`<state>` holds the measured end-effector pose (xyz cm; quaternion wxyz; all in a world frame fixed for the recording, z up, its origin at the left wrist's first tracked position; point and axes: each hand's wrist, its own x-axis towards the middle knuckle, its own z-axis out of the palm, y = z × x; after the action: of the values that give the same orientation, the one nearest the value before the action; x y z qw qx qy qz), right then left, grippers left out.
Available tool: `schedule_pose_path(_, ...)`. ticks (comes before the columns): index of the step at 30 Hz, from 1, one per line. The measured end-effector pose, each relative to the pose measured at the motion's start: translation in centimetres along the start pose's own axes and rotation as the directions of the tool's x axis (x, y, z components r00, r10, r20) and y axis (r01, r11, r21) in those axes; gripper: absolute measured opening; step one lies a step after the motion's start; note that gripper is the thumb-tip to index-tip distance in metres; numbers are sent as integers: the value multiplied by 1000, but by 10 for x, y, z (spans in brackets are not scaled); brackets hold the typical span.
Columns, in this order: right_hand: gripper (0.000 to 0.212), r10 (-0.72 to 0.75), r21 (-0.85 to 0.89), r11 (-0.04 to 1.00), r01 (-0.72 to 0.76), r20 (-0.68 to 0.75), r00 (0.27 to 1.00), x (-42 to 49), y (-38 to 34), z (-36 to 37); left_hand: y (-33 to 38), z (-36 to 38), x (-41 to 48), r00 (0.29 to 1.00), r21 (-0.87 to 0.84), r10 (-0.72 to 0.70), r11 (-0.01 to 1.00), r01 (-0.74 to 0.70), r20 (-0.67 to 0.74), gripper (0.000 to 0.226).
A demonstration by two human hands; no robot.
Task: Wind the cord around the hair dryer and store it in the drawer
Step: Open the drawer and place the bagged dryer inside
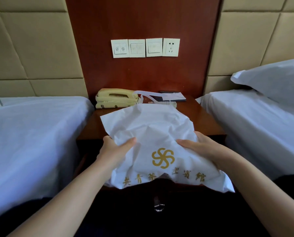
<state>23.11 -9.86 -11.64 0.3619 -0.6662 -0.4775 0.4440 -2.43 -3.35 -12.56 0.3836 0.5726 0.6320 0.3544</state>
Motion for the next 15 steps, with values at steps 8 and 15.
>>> schedule_pose_path(8,74,97,-238,968,-79,66,993,-13,5,16,-24,5,-10,997,126,-69,990,64,38,119)
schedule_pose_path(15,85,51,-525,848,-66,-43,998,-5,8,43,-28,6,3,999,399,-32,916,25,9,95)
